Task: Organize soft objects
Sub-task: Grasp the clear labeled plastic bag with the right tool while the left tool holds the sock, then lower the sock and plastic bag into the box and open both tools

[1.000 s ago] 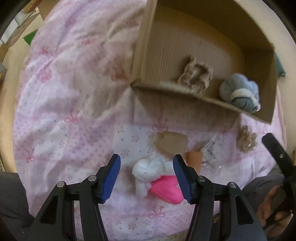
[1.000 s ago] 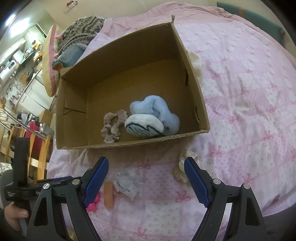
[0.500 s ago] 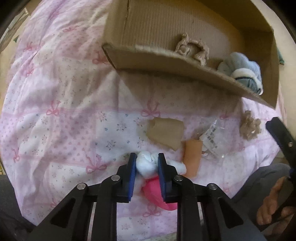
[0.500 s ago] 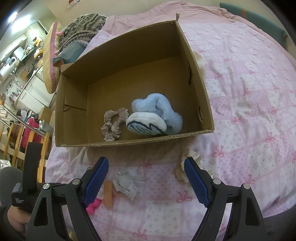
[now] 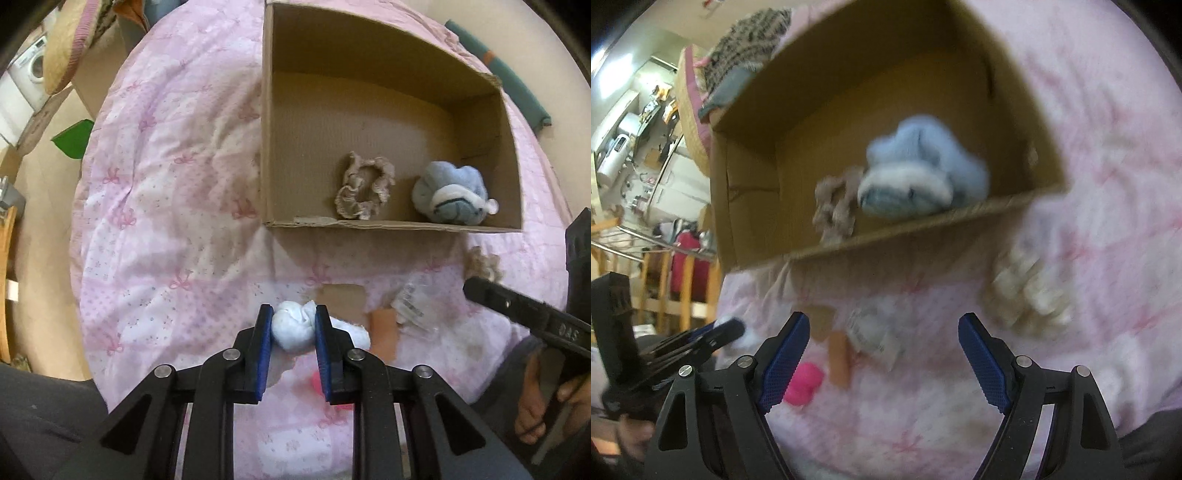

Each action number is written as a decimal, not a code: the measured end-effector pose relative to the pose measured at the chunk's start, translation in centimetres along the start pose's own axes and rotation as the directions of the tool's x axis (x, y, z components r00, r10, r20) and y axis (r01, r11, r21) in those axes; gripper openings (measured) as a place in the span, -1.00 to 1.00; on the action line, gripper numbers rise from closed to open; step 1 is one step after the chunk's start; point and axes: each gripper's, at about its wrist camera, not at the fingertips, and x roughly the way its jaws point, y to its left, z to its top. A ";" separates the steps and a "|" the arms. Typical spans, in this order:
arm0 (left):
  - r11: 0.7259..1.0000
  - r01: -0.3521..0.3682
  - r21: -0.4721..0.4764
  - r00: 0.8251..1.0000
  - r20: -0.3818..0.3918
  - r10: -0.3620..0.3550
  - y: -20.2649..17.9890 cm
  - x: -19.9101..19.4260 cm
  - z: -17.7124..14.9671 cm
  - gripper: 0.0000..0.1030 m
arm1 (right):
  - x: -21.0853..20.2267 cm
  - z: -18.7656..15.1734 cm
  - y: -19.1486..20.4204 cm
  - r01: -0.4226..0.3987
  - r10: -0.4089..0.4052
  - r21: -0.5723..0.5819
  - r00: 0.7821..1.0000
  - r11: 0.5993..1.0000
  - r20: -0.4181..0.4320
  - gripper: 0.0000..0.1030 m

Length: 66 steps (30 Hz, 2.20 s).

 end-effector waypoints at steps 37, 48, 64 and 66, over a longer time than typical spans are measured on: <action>0.990 0.028 -0.141 0.996 0.087 -0.016 2.3 -1.3 1.2 -0.62 | -8.4 0.2 0.6 -0.099 0.110 -0.081 0.983 0.992 0.148 -0.94; 0.995 0.010 -0.103 0.990 0.139 0.005 1.6 -2.5 0.7 -0.62 | -6.4 -0.7 1.0 -0.072 0.086 -0.103 0.987 0.992 0.137 -0.94; 1.000 -0.020 0.023 0.935 0.354 0.011 -2.1 -7.7 7.7 -0.62 | -9.9 4.6 3.4 -0.163 0.214 -0.177 0.923 0.971 0.321 -0.94; 0.999 -0.018 0.030 0.931 0.364 0.006 -2.5 -7.2 8.2 -0.62 | -9.1 5.3 3.4 -0.143 0.201 -0.192 0.922 0.971 0.332 -0.94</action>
